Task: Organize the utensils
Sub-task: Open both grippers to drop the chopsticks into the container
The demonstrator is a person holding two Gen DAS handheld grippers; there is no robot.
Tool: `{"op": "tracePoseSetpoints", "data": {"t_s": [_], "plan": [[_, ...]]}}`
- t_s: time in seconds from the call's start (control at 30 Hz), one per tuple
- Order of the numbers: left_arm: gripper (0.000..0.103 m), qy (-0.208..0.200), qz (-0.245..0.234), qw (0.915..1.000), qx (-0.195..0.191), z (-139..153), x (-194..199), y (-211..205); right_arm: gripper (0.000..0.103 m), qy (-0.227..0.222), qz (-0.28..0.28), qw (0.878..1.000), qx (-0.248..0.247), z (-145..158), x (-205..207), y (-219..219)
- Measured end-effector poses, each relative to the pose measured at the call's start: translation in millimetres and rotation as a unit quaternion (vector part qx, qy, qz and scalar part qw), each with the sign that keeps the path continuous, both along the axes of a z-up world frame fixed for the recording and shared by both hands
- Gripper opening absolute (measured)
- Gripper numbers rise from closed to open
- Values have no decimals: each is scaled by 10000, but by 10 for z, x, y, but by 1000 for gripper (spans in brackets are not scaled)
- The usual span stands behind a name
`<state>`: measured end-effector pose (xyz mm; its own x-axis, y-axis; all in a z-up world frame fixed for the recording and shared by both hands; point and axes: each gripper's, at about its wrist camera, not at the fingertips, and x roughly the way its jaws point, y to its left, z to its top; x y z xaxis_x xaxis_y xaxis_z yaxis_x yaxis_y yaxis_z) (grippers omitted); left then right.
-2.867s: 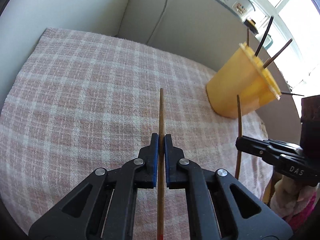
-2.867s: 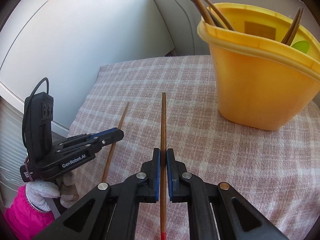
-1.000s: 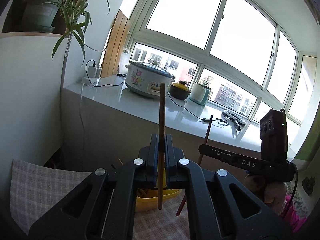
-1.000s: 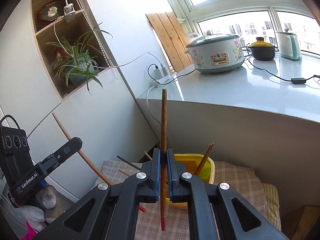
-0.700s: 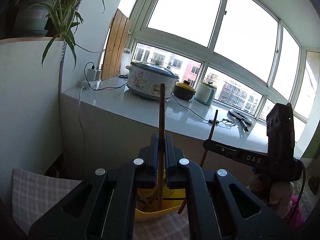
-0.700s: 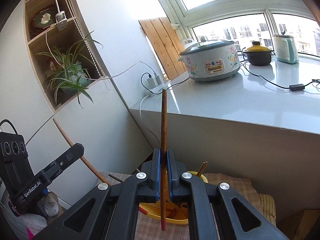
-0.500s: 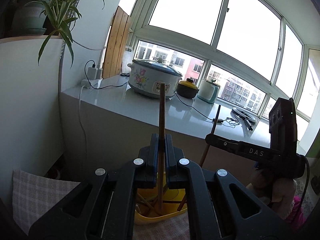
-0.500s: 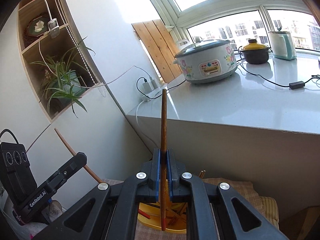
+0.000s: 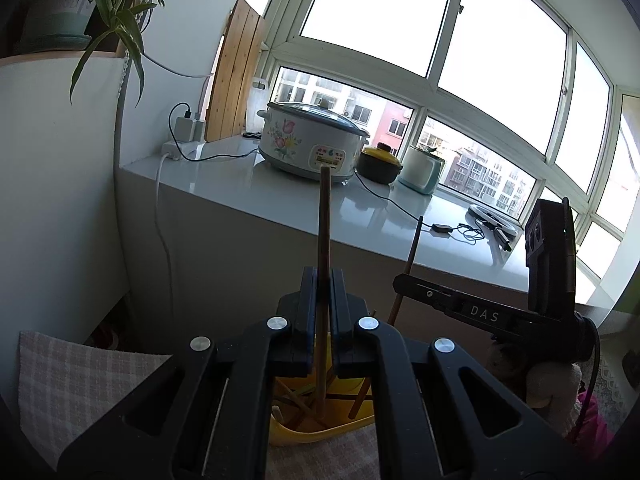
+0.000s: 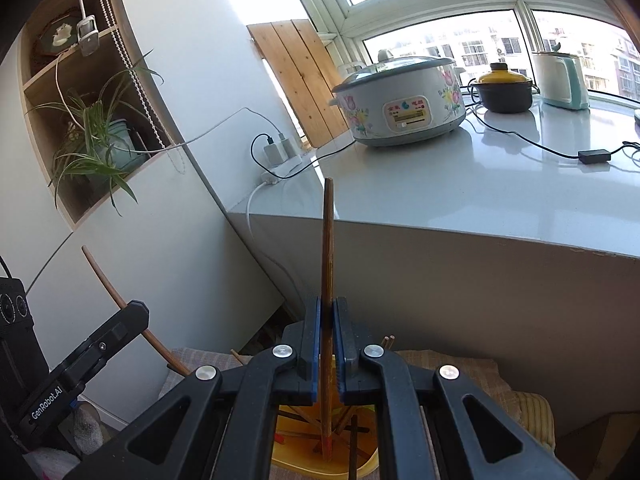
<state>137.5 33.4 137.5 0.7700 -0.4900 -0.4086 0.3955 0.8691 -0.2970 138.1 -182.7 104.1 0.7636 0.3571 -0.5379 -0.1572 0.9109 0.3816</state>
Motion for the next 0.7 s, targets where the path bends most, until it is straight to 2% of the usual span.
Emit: {"op": "tracePoseSetpoints", "data": {"t_s": [0.7], "plan": [[3, 181, -91, 9994, -276, -55, -115, 112, 4, 242, 253, 9992, -170, -145, -265, 108]]}}
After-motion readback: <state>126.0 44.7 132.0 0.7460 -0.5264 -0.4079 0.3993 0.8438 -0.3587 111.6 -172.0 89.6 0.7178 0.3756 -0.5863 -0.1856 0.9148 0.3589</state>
